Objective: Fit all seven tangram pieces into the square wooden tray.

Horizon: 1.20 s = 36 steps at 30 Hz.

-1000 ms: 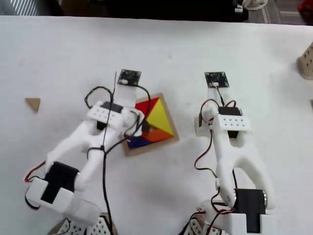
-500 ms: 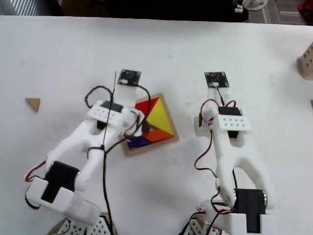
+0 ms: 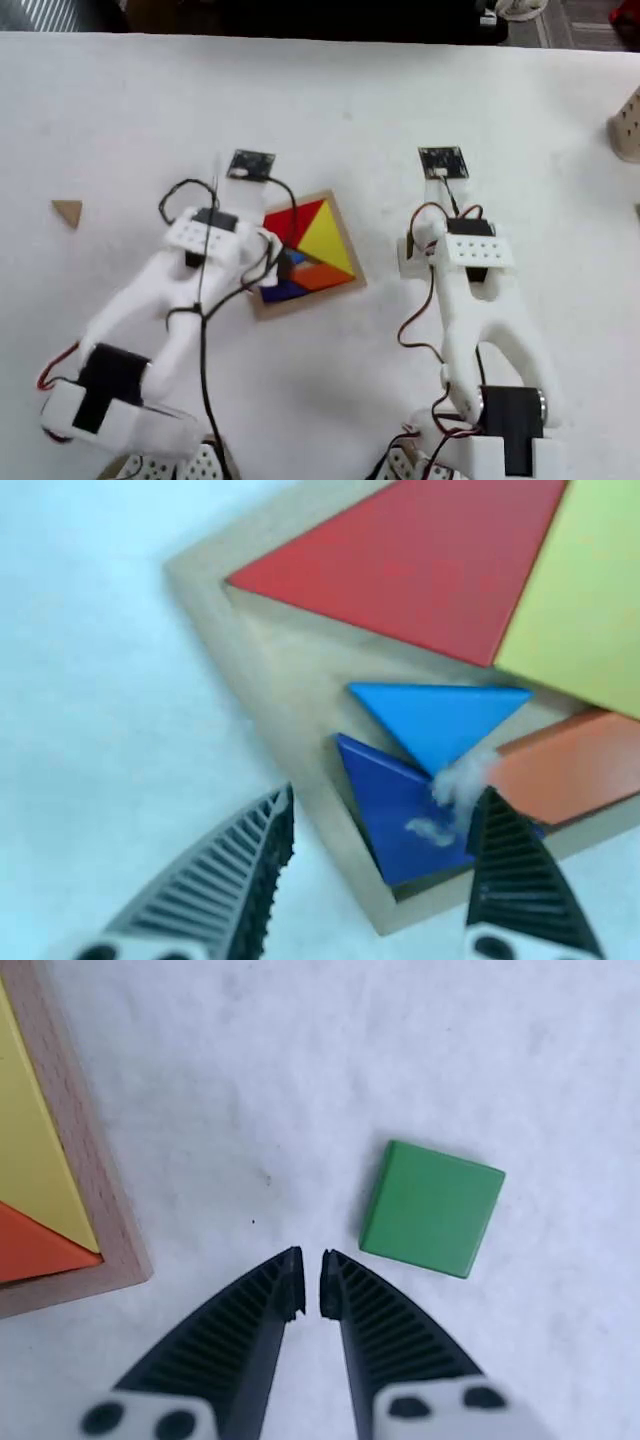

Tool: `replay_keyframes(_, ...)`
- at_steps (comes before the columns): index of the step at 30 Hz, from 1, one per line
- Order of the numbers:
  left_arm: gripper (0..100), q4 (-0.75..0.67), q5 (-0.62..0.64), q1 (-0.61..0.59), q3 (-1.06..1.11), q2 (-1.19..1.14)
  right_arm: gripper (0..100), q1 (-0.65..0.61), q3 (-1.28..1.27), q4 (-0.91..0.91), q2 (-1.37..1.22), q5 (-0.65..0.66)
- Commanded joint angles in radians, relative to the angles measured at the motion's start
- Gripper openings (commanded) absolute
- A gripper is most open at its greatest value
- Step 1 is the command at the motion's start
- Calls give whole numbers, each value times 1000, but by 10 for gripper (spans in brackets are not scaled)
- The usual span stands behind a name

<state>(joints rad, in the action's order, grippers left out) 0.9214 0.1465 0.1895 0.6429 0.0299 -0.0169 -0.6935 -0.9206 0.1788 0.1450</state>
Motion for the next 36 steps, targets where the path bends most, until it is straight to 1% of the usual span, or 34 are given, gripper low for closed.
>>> replay_keyframes(1,278,-60,0,-19,15,124,38,-10,6,8,42,17)
replay_keyframes(4,278,-192,2,-10,58,99,38,-10,6,8,42,17)
replay_keyframes(6,278,-213,3,4,46,50,38,-10,6,8,42,17)
replay_keyframes(8,278,-186,3,16,-9,-24,38,-10,6,7,42,17)
replay_keyframes(13,278,-60,-6,12,-210,-209,38,-8,6,7,42,17)
replay_keyframes(17,278,20,-8,18,-302,-283,38,-7,6,5,42,17)
replay_keyframes(21,278,28,-11,19,-308,-286,38,-7,6,5,42,17)
replay_keyframes(25,278,34,-71,36,-307,-286,38,-7,6,5,42,17)
replay_keyframes(29,278,35,-97,68,-305,-288,38,-7,6,5,42,17)
replay_keyframes(36,278,35,-98,73,-305,-292,38,-7,6,5,42,17)
